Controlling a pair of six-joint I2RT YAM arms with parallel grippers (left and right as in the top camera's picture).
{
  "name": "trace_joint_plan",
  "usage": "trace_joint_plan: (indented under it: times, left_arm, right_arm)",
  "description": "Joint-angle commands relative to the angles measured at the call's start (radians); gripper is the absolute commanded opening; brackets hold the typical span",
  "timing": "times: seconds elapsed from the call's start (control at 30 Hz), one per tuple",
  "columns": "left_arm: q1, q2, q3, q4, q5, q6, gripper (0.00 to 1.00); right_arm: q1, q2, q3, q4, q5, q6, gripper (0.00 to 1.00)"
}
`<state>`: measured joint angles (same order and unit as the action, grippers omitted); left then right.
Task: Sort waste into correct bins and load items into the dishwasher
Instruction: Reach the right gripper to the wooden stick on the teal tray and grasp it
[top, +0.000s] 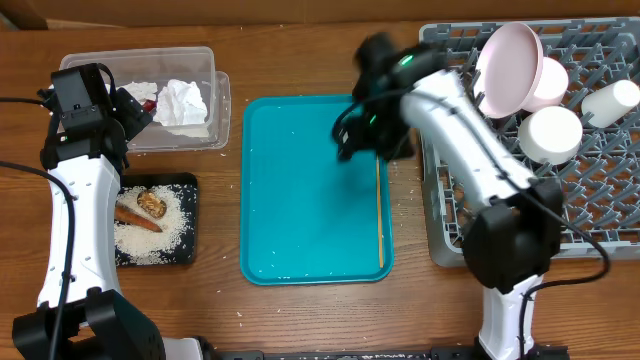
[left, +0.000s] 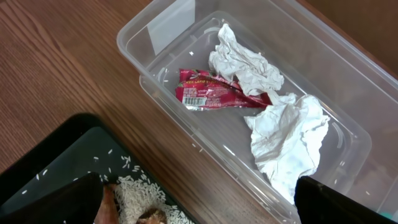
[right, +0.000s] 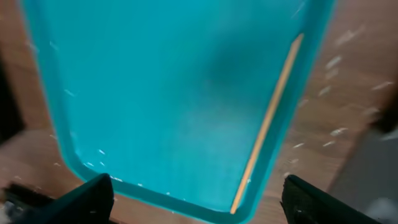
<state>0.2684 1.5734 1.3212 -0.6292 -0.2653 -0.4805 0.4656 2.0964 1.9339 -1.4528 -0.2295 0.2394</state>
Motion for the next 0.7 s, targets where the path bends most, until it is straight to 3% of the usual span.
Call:
trace_joint_plan:
  times: [0.0, 0.27, 0.67]
  left_arm:
    - [0.0, 0.008, 0.006, 0.0, 0.001, -0.017, 1.0]
    - [0.0, 0.008, 0.006, 0.0, 0.001, -0.017, 1.0]
    - [0.0, 0.008, 0.006, 0.0, 0.001, -0.017, 1.0]
  right_arm:
    - [0.032, -0.012, -0.131, 0.051, 0.056, 0.086, 0.88]
    - [0.064, -0.012, -0.349, 0.224, 0.057, 0.132, 0.88]
    - [0.064, -0.009, -0.378, 0.283, 0.098, 0.132, 0.89]
